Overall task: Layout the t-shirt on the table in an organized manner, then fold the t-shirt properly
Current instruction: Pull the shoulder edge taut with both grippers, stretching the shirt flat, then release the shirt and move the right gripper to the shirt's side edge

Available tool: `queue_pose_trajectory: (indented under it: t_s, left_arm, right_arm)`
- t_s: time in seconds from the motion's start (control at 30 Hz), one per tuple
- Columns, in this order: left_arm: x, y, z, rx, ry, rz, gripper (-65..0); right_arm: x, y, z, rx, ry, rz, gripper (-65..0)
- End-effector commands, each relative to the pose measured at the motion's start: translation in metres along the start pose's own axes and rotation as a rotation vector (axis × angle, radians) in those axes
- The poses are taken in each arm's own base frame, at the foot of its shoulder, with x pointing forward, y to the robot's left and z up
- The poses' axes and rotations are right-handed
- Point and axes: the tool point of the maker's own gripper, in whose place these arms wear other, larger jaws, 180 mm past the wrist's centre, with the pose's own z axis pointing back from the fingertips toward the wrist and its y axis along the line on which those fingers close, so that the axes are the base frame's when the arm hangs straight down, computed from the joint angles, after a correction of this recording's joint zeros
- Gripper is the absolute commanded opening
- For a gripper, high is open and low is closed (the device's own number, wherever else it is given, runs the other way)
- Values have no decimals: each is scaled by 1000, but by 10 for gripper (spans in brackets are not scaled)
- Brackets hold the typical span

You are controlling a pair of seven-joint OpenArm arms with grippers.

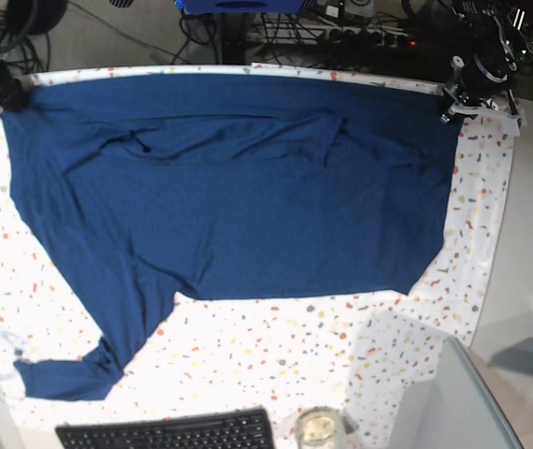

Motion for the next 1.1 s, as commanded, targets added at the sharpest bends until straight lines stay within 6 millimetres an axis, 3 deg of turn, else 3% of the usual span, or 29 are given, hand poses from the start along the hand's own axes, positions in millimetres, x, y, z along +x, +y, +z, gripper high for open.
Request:
queue_pose_trajectory:
  t_s: [0.0,0.13,0.2,0.27,0.37,0.43,0.6,0.7,0.8,0.87,0.97,1.07]
  left_arm:
    - [14,-1,4,-5,-38,-20,-615]
    - [14,0,5,-4,-38,-18,-290]
    - [13,1,5,-1,-39,-16,-204]
    - [16,3,7,4,-44,-17,-181]
    - [31,26,20,51,-106,41,-181]
    - [39,41,29,81,-146,75,-181]
    - [85,57,56,129,-262,46,-179]
    - [110,47,71,130,-322,-23,-197]
    - [126,33,85,125,-377,-75,-273]
    - [128,30,91,126,-389,-96,-382]
    - [128,30,91,126,-388,-98,-625]
    - [120,37,88,137,-365,-82,-650]
  right_arm:
    - [14,2,7,6,-40,16,-434]
    - [16,3,8,9,-48,18,-212]
    - [16,-1,12,7,-70,-13,-176]
    - [23,-4,21,-1,-111,-16,-176]
    - [36,5,39,-12,-164,53,-176]
    - [47,20,47,-6,-200,113,-174]
    - [82,70,56,46,-268,269,-170]
    - [107,116,34,78,-230,453,-168]
    - [131,159,-1,63,-219,637,-168]
    - [143,184,-30,29,-211,764,-168]
    - [158,210,-70,-11,-198,868,-167]
    - [163,218,-105,-35,-182,894,-167]
